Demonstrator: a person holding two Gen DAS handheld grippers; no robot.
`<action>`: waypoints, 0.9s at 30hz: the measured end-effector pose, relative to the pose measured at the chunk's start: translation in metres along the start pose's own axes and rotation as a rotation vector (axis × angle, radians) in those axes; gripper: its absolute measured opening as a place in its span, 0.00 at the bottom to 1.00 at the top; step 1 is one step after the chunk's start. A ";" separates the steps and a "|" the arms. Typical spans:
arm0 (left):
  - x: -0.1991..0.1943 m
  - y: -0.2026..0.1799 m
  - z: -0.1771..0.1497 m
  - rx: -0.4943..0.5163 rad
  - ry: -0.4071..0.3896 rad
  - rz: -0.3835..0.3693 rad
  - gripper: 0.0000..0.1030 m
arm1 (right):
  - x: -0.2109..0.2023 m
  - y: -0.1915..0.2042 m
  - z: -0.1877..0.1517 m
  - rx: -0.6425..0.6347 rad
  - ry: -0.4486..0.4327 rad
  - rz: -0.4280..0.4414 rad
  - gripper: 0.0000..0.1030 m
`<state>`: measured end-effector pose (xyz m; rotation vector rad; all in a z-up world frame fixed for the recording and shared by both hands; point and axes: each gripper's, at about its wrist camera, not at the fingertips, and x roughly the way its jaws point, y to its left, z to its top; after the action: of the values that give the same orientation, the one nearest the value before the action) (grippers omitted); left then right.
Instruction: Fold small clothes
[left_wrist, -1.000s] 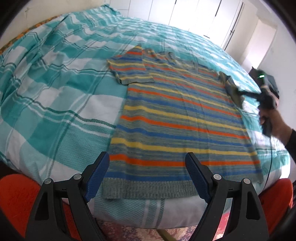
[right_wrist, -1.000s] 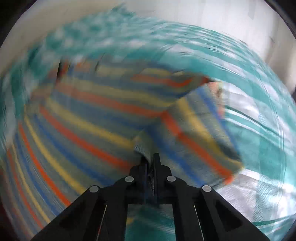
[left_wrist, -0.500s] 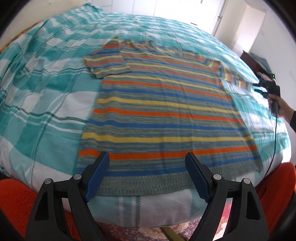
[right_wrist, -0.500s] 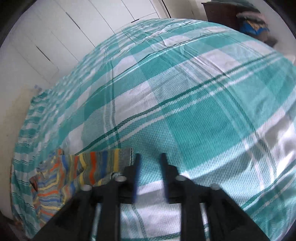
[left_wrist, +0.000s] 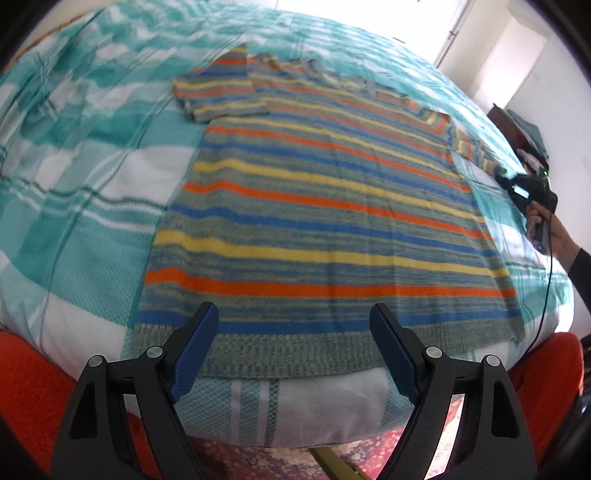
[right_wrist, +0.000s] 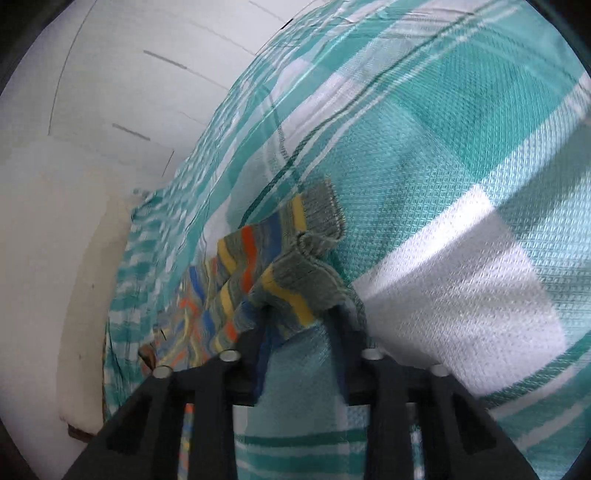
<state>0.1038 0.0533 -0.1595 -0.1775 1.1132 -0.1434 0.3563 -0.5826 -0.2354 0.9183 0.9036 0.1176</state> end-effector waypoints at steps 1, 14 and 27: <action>-0.001 0.003 0.000 -0.014 0.002 -0.001 0.83 | -0.002 -0.001 0.000 0.009 -0.012 -0.003 0.02; -0.009 -0.004 -0.003 0.032 -0.016 -0.013 0.82 | -0.033 0.013 -0.036 -0.090 -0.004 -0.248 0.02; 0.001 -0.004 -0.004 0.014 0.020 -0.012 0.82 | 0.002 0.020 0.051 -0.097 -0.036 -0.221 0.34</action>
<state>0.1003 0.0494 -0.1611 -0.1706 1.1308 -0.1638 0.3999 -0.6014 -0.2077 0.7240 0.9520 -0.0441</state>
